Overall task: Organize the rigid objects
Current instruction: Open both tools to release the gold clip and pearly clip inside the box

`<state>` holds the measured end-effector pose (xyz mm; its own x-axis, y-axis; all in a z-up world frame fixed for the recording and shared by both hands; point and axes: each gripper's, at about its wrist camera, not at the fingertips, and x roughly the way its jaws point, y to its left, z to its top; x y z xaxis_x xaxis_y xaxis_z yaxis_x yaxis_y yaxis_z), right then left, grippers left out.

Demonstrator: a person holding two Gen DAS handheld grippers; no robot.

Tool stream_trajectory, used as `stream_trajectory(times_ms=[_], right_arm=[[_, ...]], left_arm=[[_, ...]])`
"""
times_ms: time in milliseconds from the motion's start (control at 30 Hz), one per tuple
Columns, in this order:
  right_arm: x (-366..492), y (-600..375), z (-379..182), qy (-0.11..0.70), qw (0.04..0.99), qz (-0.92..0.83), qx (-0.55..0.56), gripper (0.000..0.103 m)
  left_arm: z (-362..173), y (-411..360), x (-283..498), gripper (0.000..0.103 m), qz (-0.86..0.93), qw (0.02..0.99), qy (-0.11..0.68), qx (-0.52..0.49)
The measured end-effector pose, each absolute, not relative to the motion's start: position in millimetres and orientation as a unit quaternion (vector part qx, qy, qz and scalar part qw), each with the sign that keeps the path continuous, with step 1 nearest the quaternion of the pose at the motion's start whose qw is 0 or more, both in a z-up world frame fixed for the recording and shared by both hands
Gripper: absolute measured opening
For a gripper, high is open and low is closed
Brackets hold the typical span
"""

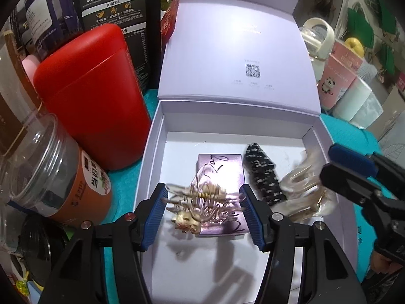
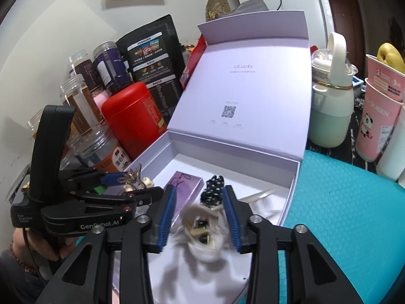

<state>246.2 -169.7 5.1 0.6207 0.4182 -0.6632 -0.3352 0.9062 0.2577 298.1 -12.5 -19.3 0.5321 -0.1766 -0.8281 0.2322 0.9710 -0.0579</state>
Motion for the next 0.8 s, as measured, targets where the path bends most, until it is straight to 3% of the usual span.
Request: stream_trajectory(times_ms=[67, 100, 133, 633, 800], right_arm=[[244.6, -171.0, 7.3, 0.379, 0.901, 0.206, 0.055, 0.054], [244.0, -171.7, 8.7, 0.378, 0.901, 0.204, 0.055, 0.054], [243.2, -172.1, 9.6, 0.378, 0.902, 0.202, 0.055, 0.054], [223.6, -174.6, 40.8, 0.359, 0.912, 0.195, 0.034, 0.054], [208.8, -172.2, 63.0, 0.342, 0.918, 0.198, 0.02, 0.063]], left_arm=[[-18.7, -14.5, 296.3, 0.067, -0.113, 0.875, 0.469, 0.033], [-17.9, -14.0, 295.4, 0.079, -0.109, 0.876, 0.469, 0.033], [-17.1, -12.7, 294.3, 0.084, -0.108, 0.876, 0.468, 0.031], [18.8, -6.7, 270.7, 0.084, -0.118, 0.892, 0.436, 0.007], [39.7, -8.2, 251.8, 0.084, -0.118, 0.904, 0.41, 0.012]])
